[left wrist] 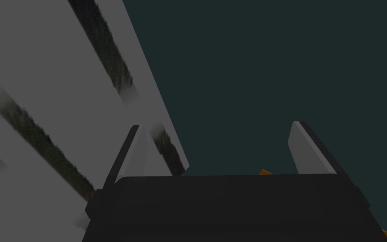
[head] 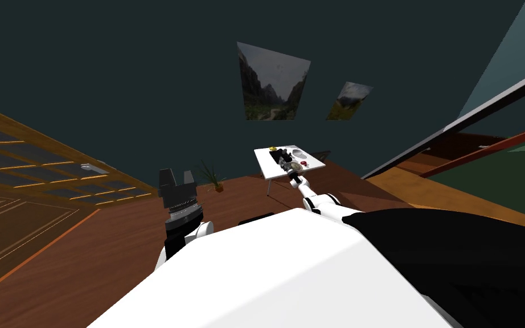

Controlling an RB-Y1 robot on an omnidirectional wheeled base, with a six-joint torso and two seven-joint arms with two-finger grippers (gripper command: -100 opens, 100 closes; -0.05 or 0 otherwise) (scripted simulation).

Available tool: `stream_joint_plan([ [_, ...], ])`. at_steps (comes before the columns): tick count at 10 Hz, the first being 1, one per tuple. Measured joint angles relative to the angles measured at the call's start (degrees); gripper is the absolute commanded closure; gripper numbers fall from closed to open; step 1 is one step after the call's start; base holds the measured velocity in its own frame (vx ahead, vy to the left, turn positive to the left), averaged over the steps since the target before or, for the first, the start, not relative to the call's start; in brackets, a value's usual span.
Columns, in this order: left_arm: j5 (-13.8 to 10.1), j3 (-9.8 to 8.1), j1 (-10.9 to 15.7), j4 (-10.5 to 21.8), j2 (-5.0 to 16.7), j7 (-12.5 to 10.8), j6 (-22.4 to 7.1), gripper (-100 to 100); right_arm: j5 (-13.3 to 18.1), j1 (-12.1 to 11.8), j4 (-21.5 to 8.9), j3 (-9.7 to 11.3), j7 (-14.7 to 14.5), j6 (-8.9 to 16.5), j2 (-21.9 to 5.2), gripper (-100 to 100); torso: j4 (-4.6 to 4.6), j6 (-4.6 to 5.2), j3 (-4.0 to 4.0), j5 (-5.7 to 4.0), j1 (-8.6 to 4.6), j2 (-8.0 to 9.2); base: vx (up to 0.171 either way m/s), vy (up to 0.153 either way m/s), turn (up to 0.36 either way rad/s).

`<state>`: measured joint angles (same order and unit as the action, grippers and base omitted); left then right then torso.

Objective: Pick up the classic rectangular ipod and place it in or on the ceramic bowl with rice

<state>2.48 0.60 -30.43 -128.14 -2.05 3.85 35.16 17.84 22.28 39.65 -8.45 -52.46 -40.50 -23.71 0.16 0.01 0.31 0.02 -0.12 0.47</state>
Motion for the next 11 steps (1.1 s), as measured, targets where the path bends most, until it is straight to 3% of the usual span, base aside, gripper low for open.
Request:
stream_joint_plan([
  [2,0.00,0.00,0.00,0.00,0.00,0.00,0.00,0,0.11,0.08,3.18,0.75,2.36,2.75,-1.52,100,0.01,0.05,0.02,-0.02,-0.19,0.04,-0.083,-0.063,0.010],
  [4,0.00,-0.01,-0.01,0.00,0.01,0.00,0.00,0,0.39,1.47,1.28,1.15,3.60,3.27,-2.62,100,-0.08,0.09,-0.19,-0.09,-0.52,-0.34,-0.006,-0.167,0.006],
  [6,0.00,-0.02,-0.01,0.00,0.02,0.00,0.00,0,1.06,1.35,1.93,1.87,4.91,5.30,-3.19,100,-0.13,0.15,-0.23,-0.19,-0.90,-0.35,-0.021,-0.222,0.003],
  [9,0.00,-0.02,-0.02,0.00,0.02,0.00,0.00,0,2.24,-0.77,4.57,3.06,6.66,9.06,-3.62,100,-0.21,0.14,-0.42,-0.20,-0.95,-0.68,0.043,-0.212,0.002],
  [11,0.00,-0.02,-0.02,0.00,0.02,0.00,0.00,0,2.92,-1.21,4.51,3.64,7.31,10.58,-3.78,100,-0.21,0.12,-0.42,-0.17,-0.78,-0.65,0.035,-0.188,0.003],
])
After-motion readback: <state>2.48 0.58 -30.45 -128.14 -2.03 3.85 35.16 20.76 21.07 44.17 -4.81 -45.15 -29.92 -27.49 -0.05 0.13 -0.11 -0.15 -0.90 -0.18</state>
